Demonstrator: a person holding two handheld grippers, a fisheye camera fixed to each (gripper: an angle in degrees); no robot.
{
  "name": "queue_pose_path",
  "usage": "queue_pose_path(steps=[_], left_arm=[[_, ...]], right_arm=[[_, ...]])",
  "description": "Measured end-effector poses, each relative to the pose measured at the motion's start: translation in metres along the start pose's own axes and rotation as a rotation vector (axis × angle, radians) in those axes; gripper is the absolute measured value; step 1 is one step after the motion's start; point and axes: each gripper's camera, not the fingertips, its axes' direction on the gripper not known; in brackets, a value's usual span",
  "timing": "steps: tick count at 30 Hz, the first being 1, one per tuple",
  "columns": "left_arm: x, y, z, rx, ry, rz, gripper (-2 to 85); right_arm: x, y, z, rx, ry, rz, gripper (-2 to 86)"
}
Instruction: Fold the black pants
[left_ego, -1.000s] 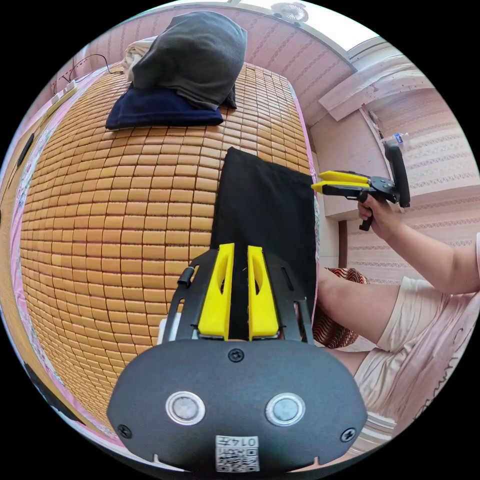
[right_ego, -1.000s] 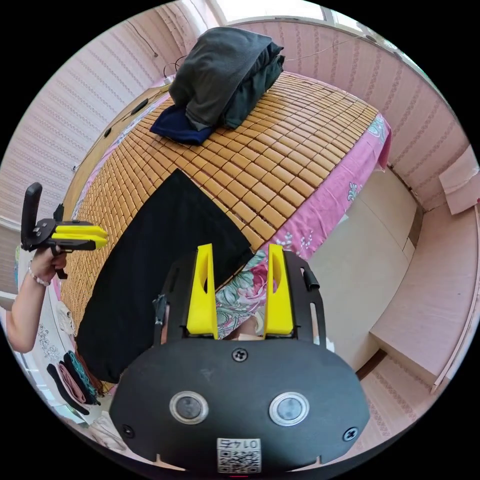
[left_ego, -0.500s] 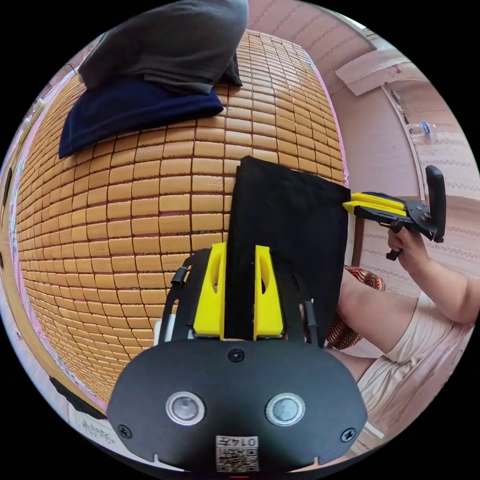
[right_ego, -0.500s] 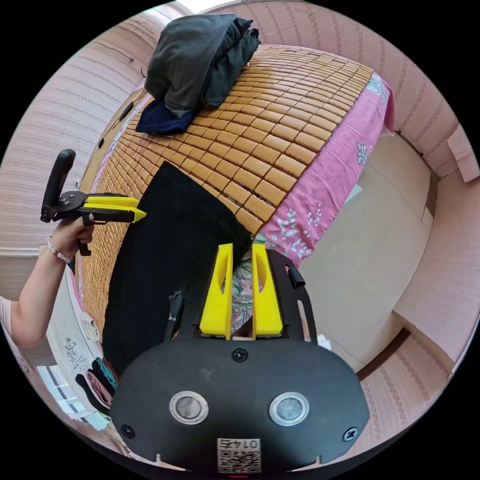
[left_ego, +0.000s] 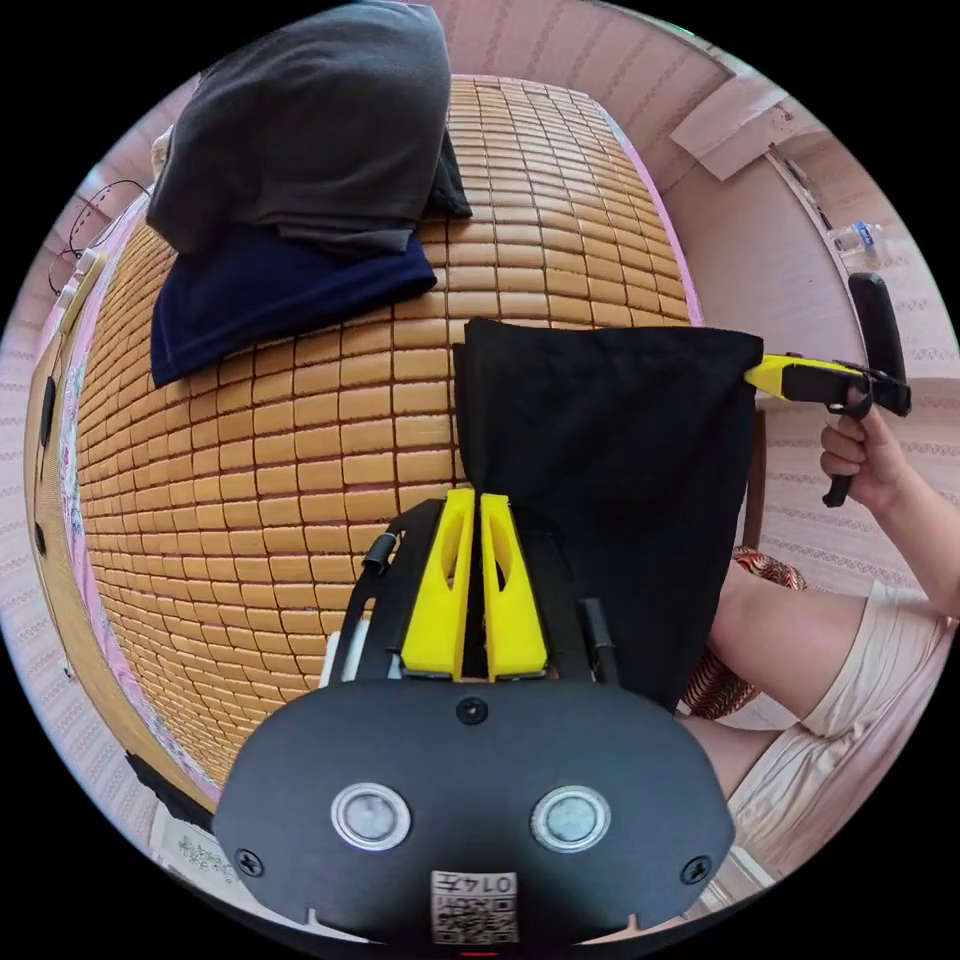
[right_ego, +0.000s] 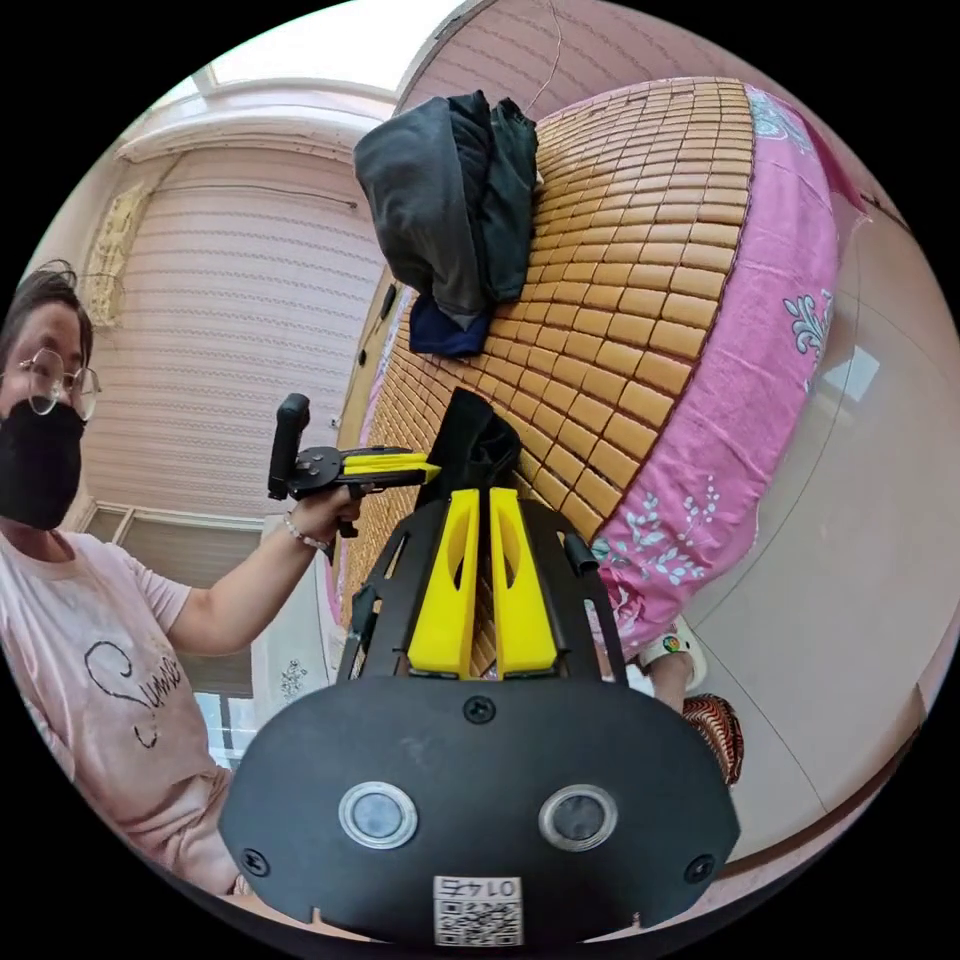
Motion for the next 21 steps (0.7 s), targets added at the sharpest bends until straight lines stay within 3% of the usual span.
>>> queue_pose_path(steps=[8, 11, 16, 21], left_arm=[[-0.009, -0.049, -0.145, 0.436, 0.234, 0.004, -1.0], [-0.010, -0.030, -0.216, 0.597, 0.281, 0.059, -1.0], [-0.032, 0.067, -0.286, 0.691, 0.271, 0.049, -1.0], [-0.058, 0.220, -0.309, 0.644, 0.212, -0.073, -1.0]], right_arm=[[-0.039, -0.007, -0.116, 0.372, -0.244, -0.255, 0.9], [-0.077, 0.009, -0.136, 0.409, -0.321, -0.425, 1.0], [-0.134, 0.051, -0.091, 0.210, -0.479, -0.631, 1.0], [-0.194, 0.140, 0.061, -0.255, -0.605, -0.769, 1.1]])
